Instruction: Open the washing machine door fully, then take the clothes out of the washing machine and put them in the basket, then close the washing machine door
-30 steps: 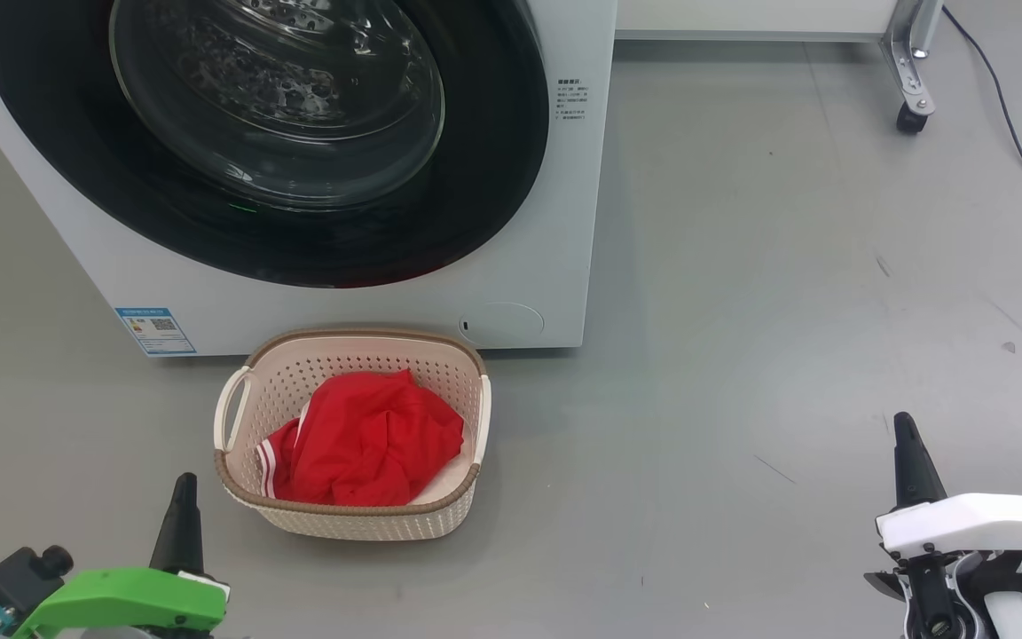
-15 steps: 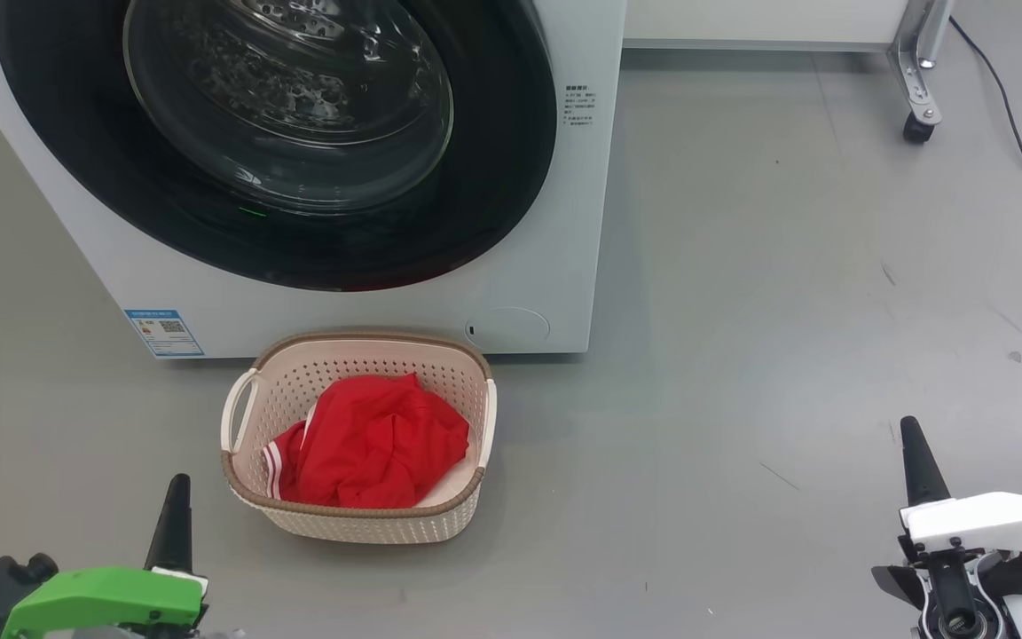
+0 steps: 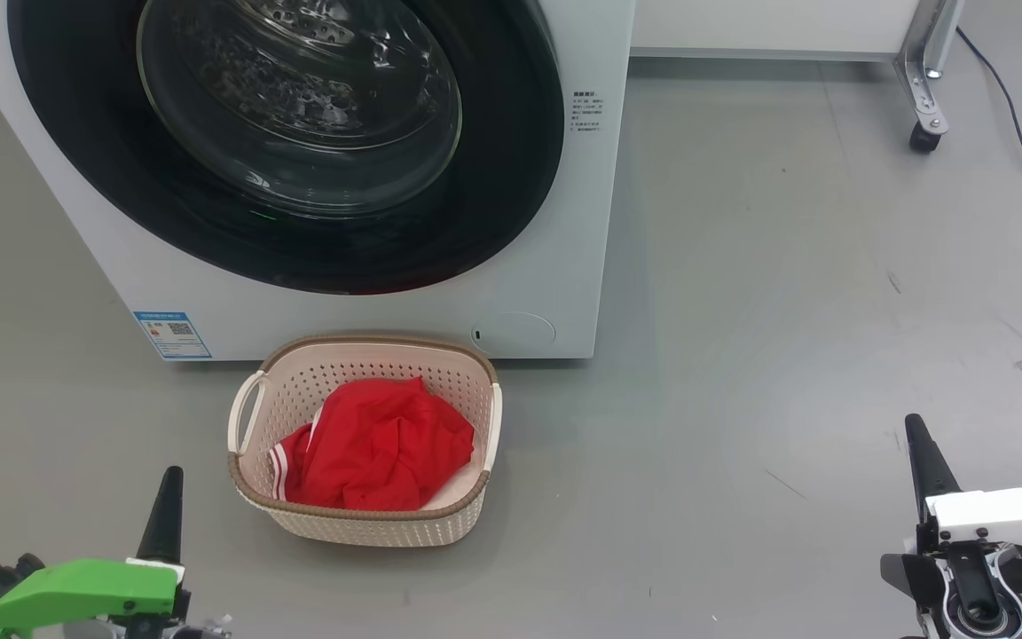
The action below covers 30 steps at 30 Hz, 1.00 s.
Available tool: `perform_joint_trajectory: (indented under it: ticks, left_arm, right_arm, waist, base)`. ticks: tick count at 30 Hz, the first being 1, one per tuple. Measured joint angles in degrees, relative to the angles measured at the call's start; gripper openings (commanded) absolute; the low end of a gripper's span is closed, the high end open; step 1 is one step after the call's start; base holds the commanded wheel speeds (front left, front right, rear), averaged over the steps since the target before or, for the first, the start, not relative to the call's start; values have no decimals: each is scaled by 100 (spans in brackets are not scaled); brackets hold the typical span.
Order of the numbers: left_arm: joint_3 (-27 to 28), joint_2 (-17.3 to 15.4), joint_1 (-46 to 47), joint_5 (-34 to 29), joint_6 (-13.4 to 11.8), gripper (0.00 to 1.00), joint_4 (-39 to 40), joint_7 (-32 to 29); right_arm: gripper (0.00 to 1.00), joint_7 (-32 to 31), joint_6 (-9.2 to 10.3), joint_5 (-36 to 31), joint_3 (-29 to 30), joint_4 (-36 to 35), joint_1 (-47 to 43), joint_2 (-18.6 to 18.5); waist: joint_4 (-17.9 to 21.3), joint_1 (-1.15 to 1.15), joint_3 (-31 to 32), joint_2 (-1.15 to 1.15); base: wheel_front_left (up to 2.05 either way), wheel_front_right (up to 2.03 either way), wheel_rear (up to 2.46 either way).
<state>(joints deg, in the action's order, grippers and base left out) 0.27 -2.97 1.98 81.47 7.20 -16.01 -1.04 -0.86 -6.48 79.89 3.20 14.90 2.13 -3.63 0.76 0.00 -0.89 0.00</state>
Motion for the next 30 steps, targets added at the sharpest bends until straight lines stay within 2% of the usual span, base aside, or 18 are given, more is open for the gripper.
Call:
perform_joint_trajectory:
  ticks: [19,30]
  left_arm:
    - [199,-1,62,1131,0,0,43,-349]
    - [215,-1,73,1133,0,0,45,-349]
  right_arm:
    - [0,-359,-33,1322,218,88,101,1]
    - [0,-363,-48,1339,227,90,109,2]
  waist:
    - [-76,0,73,0]
    - [-76,0,72,0]
  base:
    - [0,0,0]
    - [0,0,0]
